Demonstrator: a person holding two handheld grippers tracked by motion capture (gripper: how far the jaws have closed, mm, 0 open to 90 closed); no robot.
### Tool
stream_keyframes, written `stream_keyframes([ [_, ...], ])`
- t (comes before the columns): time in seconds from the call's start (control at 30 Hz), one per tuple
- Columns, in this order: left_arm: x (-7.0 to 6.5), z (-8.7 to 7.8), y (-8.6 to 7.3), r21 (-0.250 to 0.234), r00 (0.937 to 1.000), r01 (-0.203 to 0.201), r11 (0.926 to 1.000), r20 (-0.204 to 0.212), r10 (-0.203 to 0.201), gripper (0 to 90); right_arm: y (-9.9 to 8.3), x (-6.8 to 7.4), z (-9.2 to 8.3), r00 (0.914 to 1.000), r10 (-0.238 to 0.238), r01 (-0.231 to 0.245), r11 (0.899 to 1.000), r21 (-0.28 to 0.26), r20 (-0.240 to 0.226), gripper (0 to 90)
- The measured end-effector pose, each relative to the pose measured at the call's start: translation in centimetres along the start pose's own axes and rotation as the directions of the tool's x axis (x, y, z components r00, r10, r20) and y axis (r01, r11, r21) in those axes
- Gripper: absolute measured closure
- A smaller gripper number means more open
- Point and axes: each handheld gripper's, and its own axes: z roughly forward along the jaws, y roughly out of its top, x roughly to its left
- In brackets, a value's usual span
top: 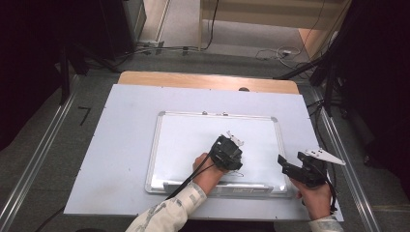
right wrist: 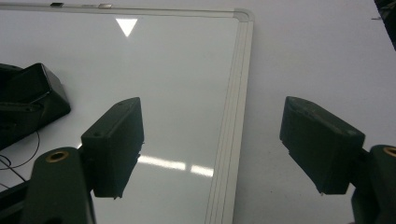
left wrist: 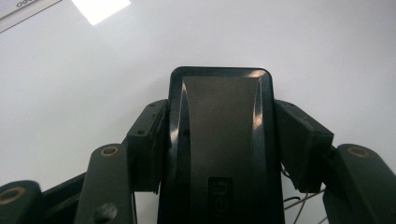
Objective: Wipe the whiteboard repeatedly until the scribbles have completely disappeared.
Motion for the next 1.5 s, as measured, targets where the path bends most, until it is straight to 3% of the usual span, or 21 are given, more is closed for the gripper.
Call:
stream_keyframes([
  [0.5,-1.7,0.7,0.9,0.004,0.9996,-0.02,0.9998,0.021,0.02,40.5,0.0,0.0,0.0,1.0,0.001,-0.001,1.0,-0.001,-0.002,20.6],
  [1.5,-3.8,1.6,2.1,0.006,0.9982,-0.033,0.9994,0.05,0.033,40.5,0.0,-0.1,-0.1,1.0,0.006,-0.006,1.0,-0.008,0.001,21.0],
])
